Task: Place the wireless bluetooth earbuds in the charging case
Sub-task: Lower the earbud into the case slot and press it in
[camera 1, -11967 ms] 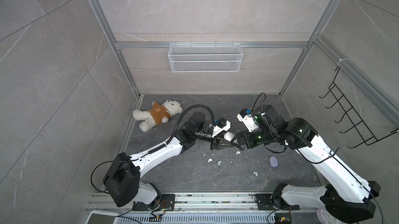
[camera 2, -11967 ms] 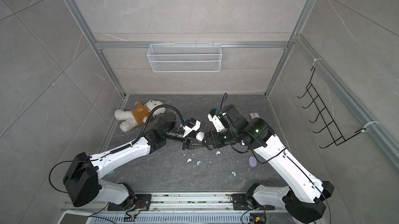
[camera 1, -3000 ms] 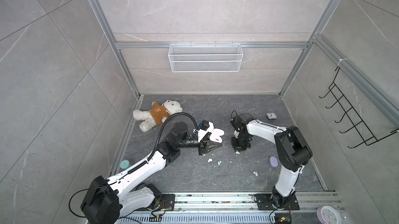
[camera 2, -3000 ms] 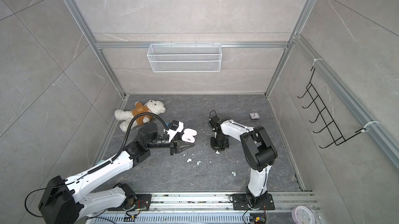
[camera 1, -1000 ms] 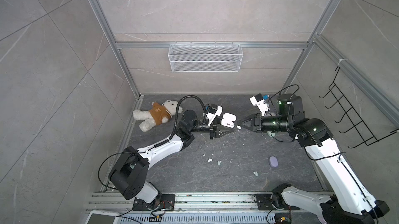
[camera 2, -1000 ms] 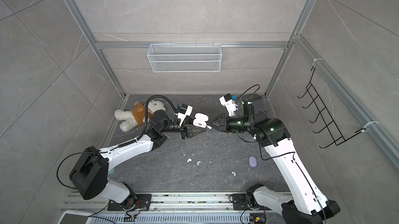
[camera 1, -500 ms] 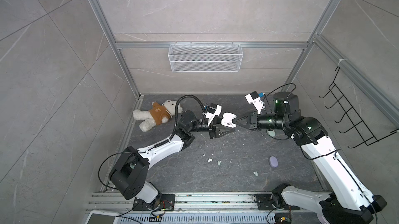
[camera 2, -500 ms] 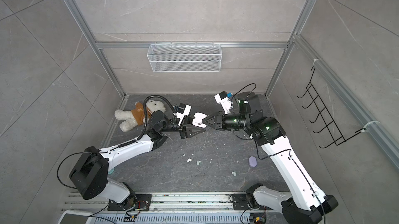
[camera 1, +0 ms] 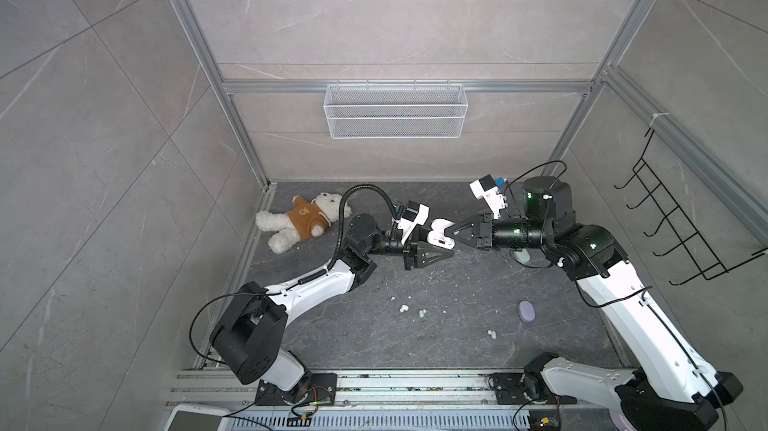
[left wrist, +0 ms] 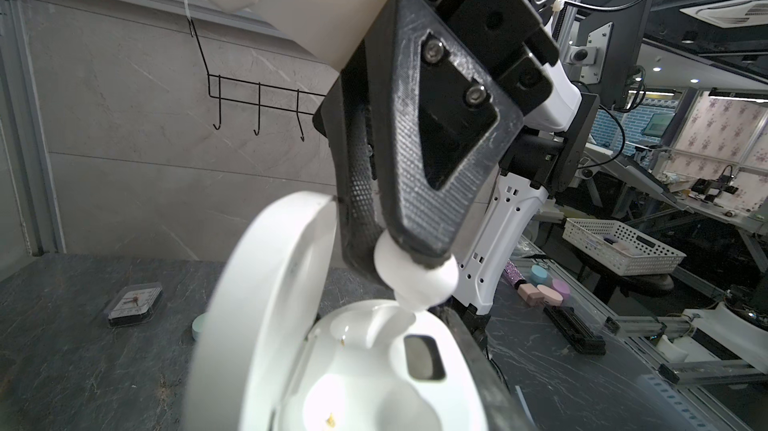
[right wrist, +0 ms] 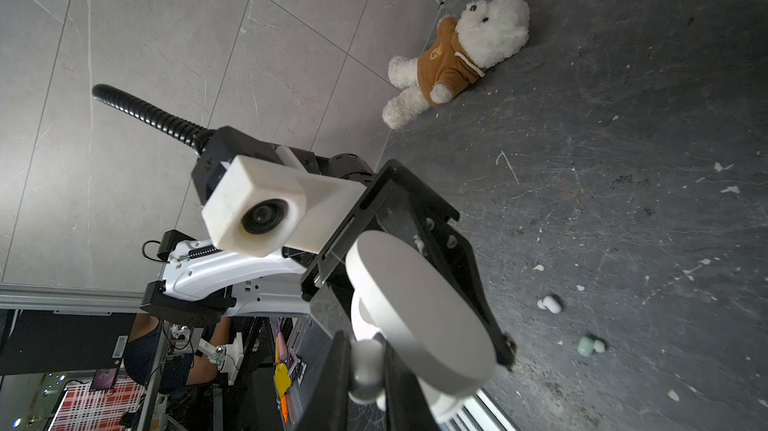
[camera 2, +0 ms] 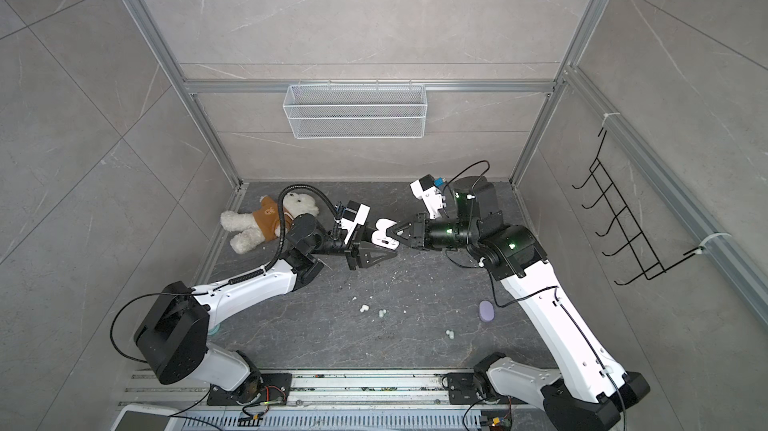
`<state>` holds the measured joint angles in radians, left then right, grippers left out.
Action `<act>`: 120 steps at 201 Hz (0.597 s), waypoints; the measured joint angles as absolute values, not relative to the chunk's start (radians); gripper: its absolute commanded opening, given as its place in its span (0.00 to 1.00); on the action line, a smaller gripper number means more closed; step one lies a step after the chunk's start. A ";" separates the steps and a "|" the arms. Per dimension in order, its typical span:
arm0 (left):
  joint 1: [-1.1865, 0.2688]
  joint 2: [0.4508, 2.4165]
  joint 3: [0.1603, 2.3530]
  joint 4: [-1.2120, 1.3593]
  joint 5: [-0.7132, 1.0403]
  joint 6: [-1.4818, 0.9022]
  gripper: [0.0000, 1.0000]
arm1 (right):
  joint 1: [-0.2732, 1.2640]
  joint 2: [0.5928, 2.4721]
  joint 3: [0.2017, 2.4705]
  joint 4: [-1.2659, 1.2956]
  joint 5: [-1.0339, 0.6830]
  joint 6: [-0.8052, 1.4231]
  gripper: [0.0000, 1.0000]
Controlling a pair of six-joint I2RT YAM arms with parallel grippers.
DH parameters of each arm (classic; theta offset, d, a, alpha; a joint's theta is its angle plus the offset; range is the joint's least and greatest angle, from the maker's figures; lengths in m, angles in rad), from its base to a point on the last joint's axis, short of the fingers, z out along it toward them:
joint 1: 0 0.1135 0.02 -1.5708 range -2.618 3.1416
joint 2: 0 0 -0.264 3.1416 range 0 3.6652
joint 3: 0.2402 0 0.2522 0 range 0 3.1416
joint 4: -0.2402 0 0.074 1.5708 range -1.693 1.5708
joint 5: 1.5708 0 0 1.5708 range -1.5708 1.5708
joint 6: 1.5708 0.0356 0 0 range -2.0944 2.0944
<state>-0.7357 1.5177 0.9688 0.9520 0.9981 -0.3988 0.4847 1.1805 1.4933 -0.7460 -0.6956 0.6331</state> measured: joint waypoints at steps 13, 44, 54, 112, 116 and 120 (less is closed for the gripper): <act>-0.736 1.517 0.969 0.953 0.998 -0.399 0.16 | 0.487 1.180 1.493 -0.746 -0.692 0.633 0.11; -0.736 1.517 0.969 0.965 0.998 -0.399 0.16 | 0.491 1.180 1.493 -0.748 -0.680 0.633 0.11; -0.735 1.517 0.969 0.970 0.998 -0.399 0.16 | 0.494 1.180 1.493 -0.750 -0.677 0.633 0.11; -0.735 1.509 0.969 0.973 0.998 -0.401 0.16 | 0.503 1.180 1.493 -0.758 -0.654 0.633 0.11; -0.735 1.509 0.969 0.973 0.998 -0.401 0.16 | 0.503 1.180 1.493 -0.759 -0.653 0.633 0.11; -0.735 1.509 0.969 0.973 0.998 -0.401 0.16 | 0.504 1.180 1.493 -0.759 -0.653 0.633 0.11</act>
<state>-0.7353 1.5085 0.9688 0.9730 0.9977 -0.4011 0.5041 1.1805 1.4933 -0.7586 -0.6525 0.6327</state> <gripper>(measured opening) 0.419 0.154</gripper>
